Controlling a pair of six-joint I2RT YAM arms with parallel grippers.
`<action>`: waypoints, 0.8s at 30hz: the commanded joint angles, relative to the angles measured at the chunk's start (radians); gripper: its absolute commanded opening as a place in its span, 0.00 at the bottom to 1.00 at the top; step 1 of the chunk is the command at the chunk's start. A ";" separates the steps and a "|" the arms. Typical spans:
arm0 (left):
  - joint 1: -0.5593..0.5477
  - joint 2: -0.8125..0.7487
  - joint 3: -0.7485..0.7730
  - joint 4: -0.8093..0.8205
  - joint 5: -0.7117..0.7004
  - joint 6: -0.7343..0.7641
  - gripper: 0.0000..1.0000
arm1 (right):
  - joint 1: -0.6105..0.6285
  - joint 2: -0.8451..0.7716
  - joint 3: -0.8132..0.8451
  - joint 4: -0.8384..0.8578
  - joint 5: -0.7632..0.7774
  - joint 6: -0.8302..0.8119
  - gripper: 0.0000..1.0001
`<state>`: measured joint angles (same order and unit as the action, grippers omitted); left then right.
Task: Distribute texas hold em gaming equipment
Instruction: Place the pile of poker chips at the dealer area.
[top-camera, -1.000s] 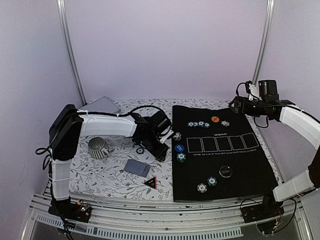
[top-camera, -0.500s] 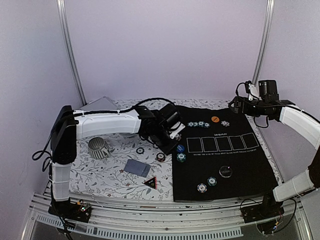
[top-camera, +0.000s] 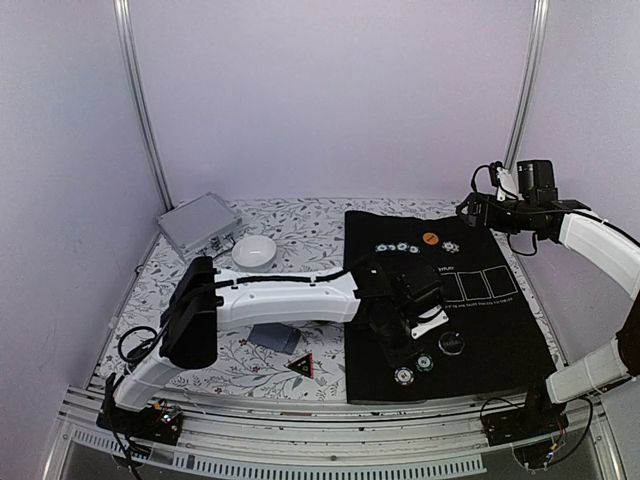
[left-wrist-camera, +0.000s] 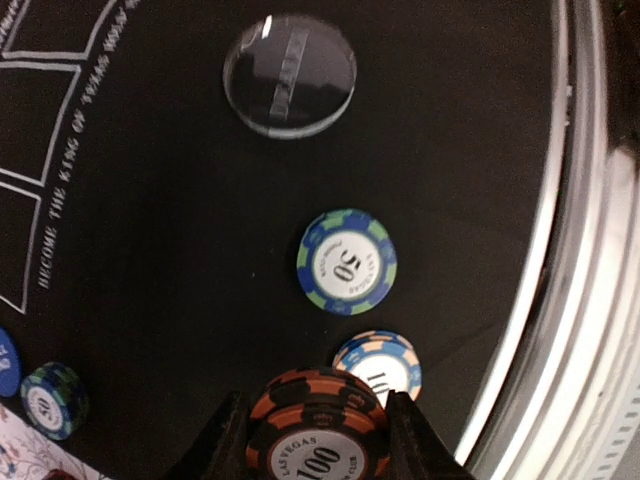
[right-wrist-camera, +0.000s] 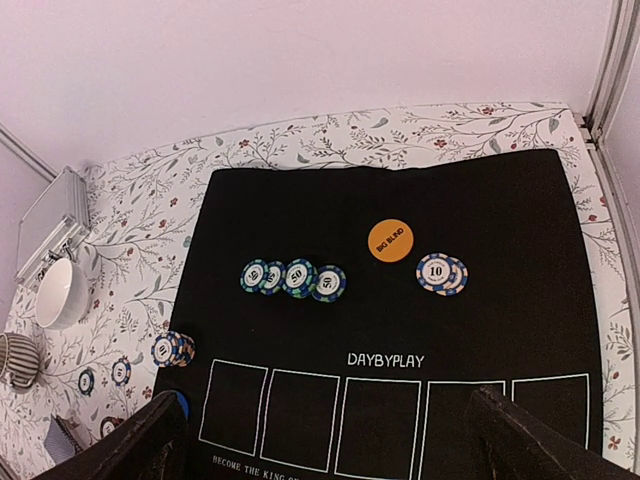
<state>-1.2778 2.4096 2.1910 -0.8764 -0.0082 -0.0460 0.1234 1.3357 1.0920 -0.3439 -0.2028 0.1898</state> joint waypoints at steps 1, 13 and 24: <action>0.020 -0.012 -0.007 -0.063 -0.014 -0.011 0.00 | -0.001 -0.024 -0.003 0.005 -0.018 -0.007 0.99; 0.048 0.031 -0.052 -0.060 -0.008 -0.067 0.00 | -0.002 -0.030 -0.004 0.002 -0.023 -0.007 0.99; 0.070 0.050 -0.074 -0.059 0.065 -0.097 0.00 | -0.001 -0.024 -0.001 0.000 -0.027 -0.009 0.99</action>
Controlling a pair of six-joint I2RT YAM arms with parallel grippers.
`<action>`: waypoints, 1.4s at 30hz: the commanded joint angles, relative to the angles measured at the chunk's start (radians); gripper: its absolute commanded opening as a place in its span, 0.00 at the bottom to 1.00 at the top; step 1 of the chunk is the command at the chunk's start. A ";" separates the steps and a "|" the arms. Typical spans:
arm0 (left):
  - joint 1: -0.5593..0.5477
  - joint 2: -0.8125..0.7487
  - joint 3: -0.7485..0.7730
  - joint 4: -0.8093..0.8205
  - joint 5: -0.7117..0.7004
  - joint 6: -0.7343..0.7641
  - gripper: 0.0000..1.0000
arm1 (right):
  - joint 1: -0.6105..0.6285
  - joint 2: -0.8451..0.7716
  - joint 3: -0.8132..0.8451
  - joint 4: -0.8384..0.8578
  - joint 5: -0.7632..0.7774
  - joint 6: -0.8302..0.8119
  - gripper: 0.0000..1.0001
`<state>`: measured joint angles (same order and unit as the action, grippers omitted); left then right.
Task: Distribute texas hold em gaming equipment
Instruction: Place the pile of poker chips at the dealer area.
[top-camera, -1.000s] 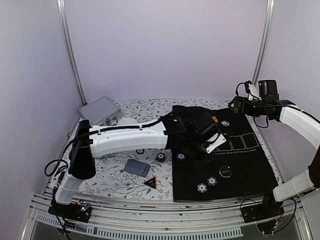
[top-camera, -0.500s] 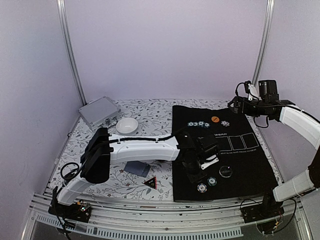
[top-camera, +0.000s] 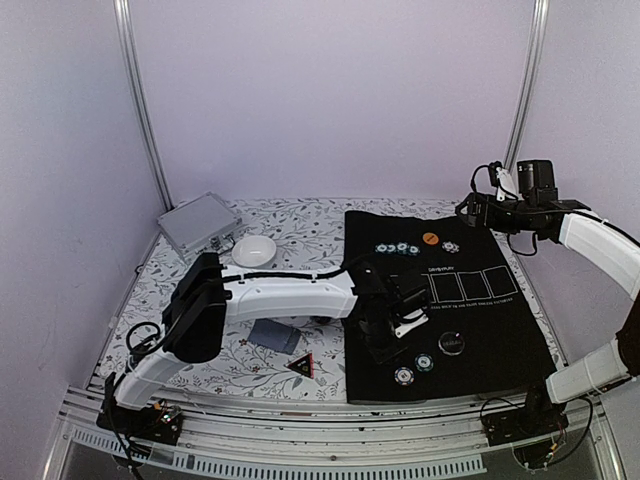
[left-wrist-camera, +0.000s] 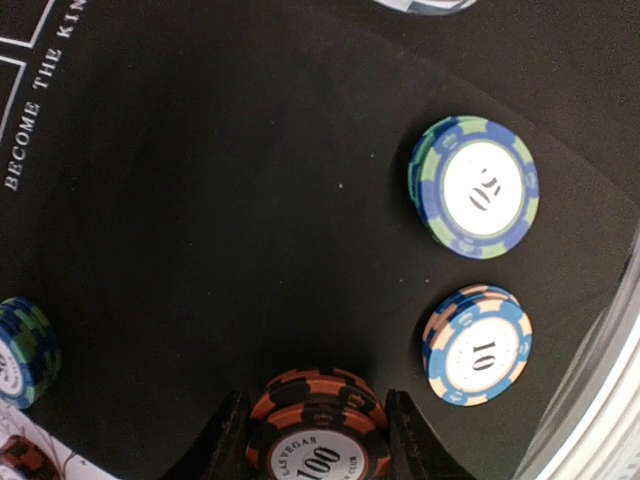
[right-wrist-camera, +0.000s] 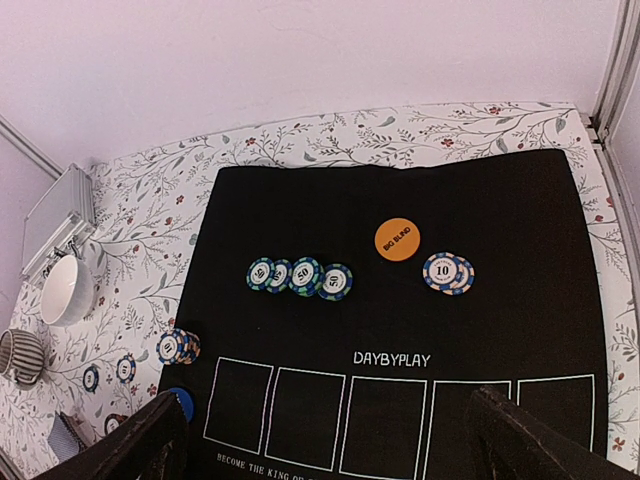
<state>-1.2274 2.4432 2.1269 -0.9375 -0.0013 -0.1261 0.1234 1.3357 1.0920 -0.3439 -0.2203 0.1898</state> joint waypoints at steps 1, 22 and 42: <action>0.019 0.019 -0.009 0.006 0.075 -0.018 0.00 | -0.002 -0.025 -0.002 0.000 -0.010 -0.009 0.99; -0.016 -0.058 -0.132 -0.008 0.073 -0.024 0.00 | -0.002 -0.020 0.000 -0.004 -0.010 -0.009 0.99; -0.083 -0.121 -0.213 0.018 0.078 0.000 0.00 | -0.001 -0.014 0.002 -0.009 -0.019 -0.010 0.99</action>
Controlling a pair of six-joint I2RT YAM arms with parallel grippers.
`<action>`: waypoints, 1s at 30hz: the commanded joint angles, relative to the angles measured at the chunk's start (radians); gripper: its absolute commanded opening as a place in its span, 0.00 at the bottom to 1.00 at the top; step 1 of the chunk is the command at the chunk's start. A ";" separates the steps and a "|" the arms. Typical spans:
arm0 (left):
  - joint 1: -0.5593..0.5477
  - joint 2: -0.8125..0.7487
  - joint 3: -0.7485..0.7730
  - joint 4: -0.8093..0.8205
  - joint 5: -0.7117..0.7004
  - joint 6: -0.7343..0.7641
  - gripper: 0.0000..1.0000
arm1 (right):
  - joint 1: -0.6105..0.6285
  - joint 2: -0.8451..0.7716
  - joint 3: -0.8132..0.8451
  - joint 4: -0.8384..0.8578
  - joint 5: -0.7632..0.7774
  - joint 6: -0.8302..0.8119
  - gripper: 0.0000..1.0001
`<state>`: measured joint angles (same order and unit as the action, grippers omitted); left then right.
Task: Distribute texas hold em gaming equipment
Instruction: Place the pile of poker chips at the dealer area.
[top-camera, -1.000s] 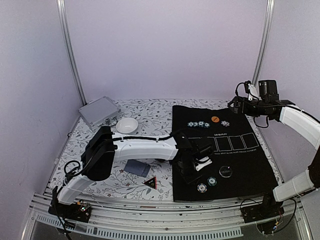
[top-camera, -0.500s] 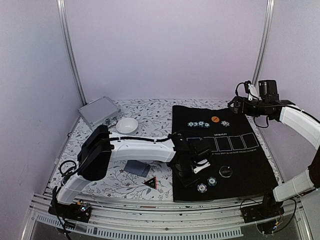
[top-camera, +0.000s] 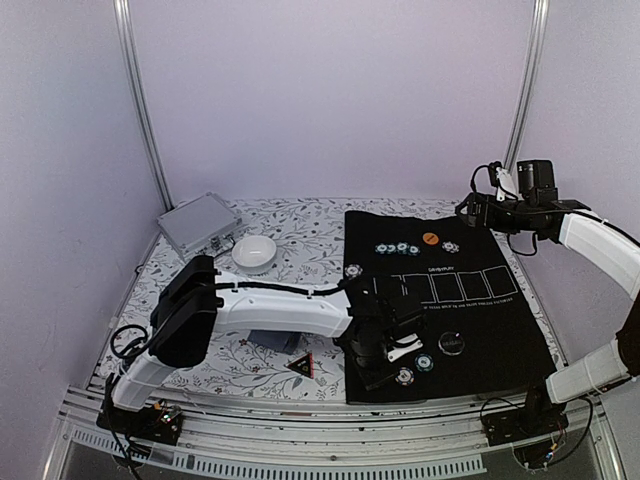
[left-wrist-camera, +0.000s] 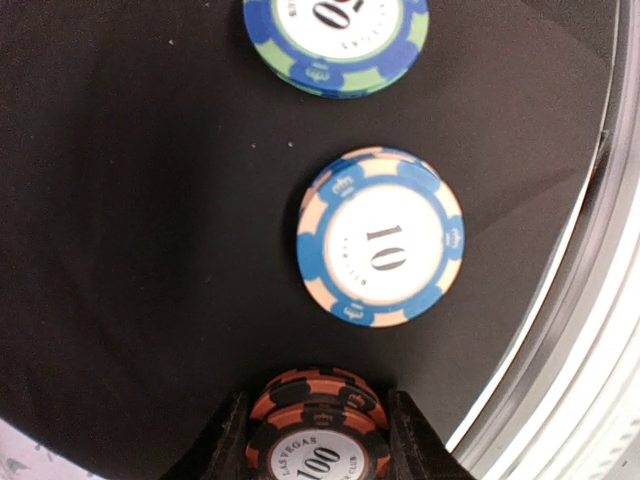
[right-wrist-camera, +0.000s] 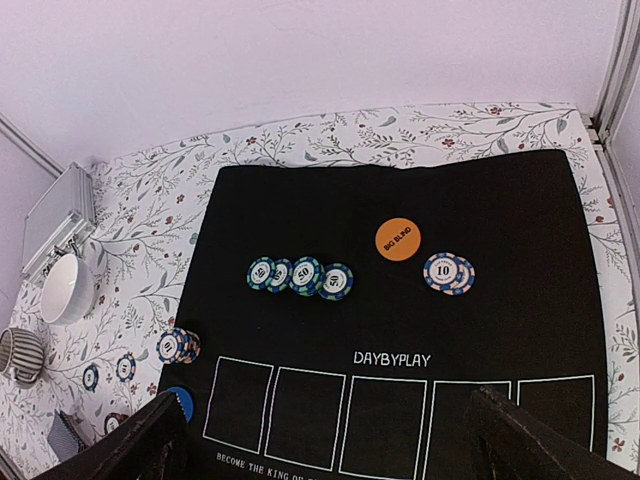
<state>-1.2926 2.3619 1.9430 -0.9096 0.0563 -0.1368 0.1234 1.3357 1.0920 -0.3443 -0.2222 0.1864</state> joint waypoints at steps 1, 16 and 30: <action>-0.018 -0.039 -0.032 -0.005 0.017 0.011 0.00 | -0.001 -0.014 0.003 -0.009 -0.017 -0.007 0.99; -0.019 -0.023 -0.030 0.042 -0.078 0.027 0.48 | -0.002 -0.011 0.007 -0.014 -0.019 -0.010 0.99; -0.016 -0.116 -0.017 0.073 -0.117 0.049 0.65 | -0.002 -0.006 0.012 -0.018 -0.025 -0.010 0.99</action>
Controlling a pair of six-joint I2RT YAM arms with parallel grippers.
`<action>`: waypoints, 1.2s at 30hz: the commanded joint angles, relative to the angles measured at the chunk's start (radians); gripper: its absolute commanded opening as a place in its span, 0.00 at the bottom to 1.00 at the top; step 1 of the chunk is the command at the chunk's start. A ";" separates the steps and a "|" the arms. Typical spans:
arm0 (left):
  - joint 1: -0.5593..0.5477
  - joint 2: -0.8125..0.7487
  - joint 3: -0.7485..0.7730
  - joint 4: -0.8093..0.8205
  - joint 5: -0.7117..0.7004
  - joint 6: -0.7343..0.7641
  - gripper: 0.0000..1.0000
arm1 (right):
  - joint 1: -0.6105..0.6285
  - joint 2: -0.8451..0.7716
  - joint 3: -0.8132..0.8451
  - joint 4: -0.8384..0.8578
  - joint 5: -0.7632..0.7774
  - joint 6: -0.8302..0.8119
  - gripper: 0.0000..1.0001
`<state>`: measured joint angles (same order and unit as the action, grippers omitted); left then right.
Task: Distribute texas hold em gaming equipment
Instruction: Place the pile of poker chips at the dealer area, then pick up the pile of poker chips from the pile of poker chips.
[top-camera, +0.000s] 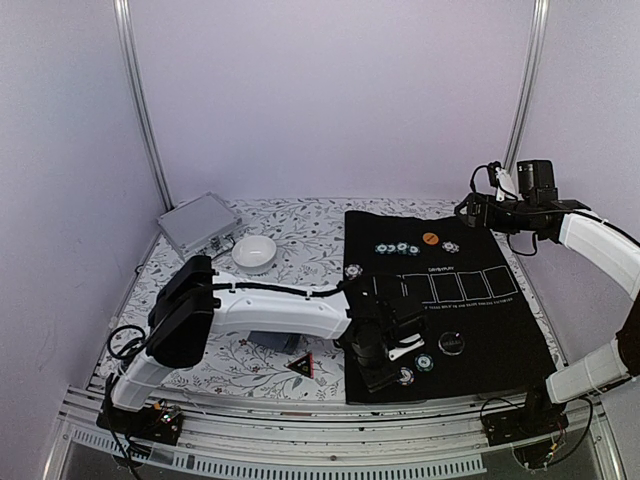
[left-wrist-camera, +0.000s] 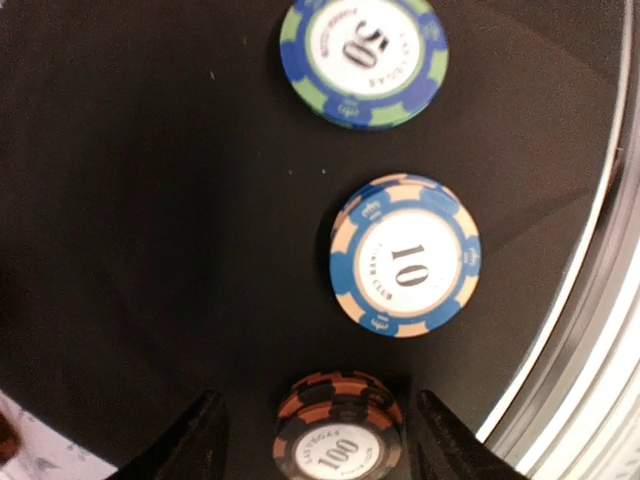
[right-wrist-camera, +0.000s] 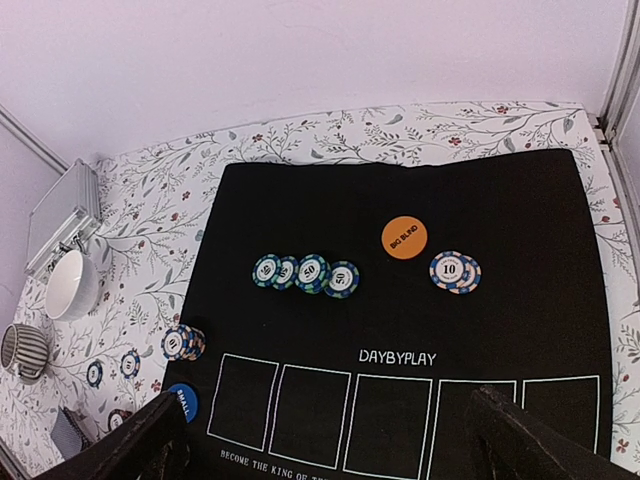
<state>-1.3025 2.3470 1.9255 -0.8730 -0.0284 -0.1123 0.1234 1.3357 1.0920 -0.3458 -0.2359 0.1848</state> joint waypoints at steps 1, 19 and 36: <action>-0.005 -0.118 0.002 0.041 -0.041 0.028 0.66 | -0.002 -0.008 0.013 -0.016 -0.011 -0.007 0.99; 0.340 -0.355 -0.297 0.123 -0.159 -0.097 0.98 | -0.002 -0.063 0.032 -0.019 -0.037 -0.007 0.99; 0.397 -0.224 -0.372 0.247 -0.029 -0.061 0.78 | -0.003 -0.038 0.031 -0.024 -0.039 -0.010 0.99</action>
<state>-0.9157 2.0846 1.5566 -0.6571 -0.0929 -0.1905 0.1234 1.2896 1.1004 -0.3595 -0.2695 0.1829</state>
